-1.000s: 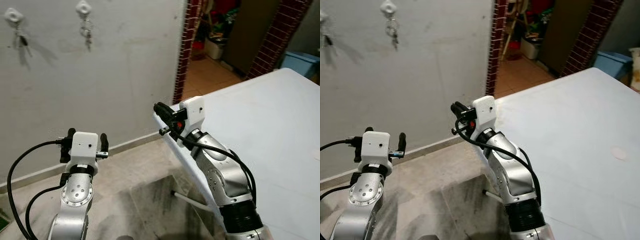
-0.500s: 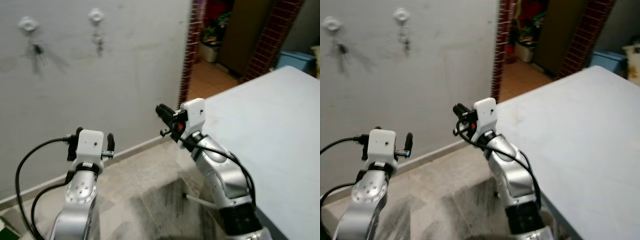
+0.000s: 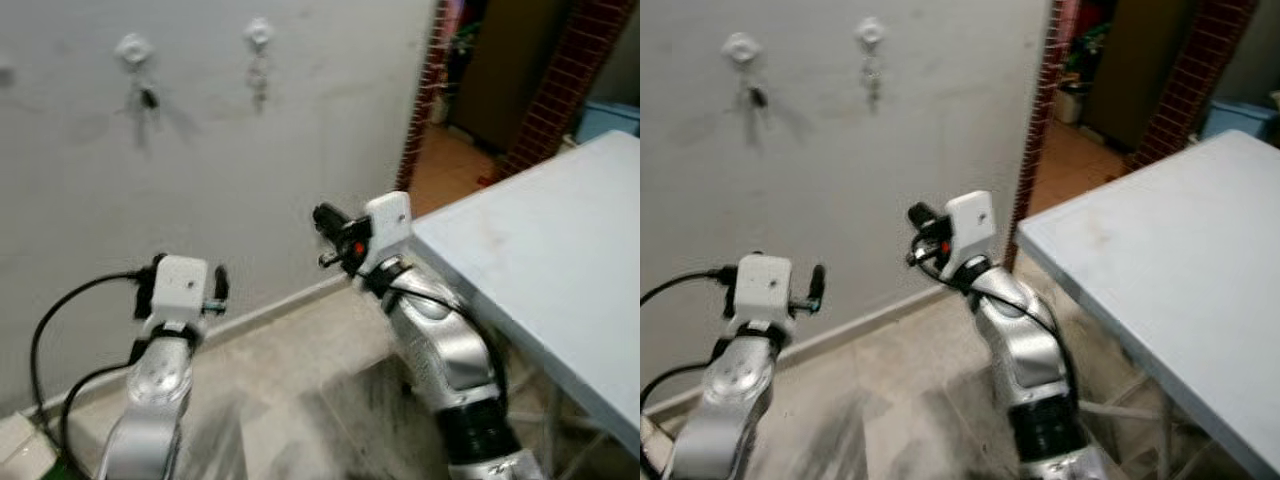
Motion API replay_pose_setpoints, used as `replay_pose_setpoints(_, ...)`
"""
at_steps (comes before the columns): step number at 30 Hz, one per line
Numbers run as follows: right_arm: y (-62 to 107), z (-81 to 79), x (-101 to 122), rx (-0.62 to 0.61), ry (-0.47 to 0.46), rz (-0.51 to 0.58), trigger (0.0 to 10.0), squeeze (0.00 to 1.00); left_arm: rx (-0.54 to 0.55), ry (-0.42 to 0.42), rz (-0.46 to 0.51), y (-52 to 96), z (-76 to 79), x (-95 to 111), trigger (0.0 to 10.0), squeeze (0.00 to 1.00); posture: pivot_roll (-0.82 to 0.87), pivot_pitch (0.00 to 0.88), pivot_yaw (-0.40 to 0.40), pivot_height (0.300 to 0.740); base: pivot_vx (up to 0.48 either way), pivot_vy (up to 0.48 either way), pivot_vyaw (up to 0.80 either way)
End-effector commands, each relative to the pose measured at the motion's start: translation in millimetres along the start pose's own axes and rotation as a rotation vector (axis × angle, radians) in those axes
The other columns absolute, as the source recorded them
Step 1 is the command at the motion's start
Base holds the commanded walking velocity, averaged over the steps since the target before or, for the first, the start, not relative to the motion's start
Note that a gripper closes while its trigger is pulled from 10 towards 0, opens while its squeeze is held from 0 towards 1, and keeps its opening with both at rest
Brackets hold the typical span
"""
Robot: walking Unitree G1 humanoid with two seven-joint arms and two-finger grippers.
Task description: Hang keys on a hook
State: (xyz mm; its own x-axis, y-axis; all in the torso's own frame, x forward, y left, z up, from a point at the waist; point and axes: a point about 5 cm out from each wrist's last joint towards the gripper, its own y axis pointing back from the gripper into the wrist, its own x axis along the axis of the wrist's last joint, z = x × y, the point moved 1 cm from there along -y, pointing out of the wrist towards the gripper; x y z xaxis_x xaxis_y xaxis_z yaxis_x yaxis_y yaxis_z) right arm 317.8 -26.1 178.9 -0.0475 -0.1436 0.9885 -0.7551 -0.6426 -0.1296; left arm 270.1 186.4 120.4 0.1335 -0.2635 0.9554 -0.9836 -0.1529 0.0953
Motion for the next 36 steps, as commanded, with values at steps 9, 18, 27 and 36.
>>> replay_pose_setpoints(9, 0.7, 10.7, 3.7, -0.03, 0.028, 0.012, 10.0, 0.0, -0.03, 0.009, 0.001, -1.2, 9.4, 2.3, 10.0, 0.0, 0.16, 0.016, -0.023, 0.74, 0.0, 0.48, 0.0)
replay_pose_setpoints(18, -0.3, 10.1, 3.6, -0.024, 0.044, 0.015, 10.0, 0.0, -0.052, 0.023, 0.054, -1.0, 13.0, 9.9, 10.0, 0.0, 0.15, 0.013, -0.025, 0.74, 0.0, 0.117, 0.49)
replay_pose_setpoints(27, -0.4, 11.2, 3.4, -0.028, 0.054, 0.015, 10.0, 0.0, -0.092, 0.046, 0.06, 0.4, 14.1, 10.2, 10.0, 0.0, 0.15, 0.016, -0.024, 0.74, 0.0, 0.0, 0.8)
replay_pose_setpoints(36, -1.3, 11.5, 3.9, -0.035, 0.047, 0.022, 10.0, 0.0, -0.111, 0.066, 0.064, 0.3, 13.8, 10.9, 10.0, 0.0, 0.15, 0.018, -0.025, 0.74, 0.0, 0.0, 0.53)
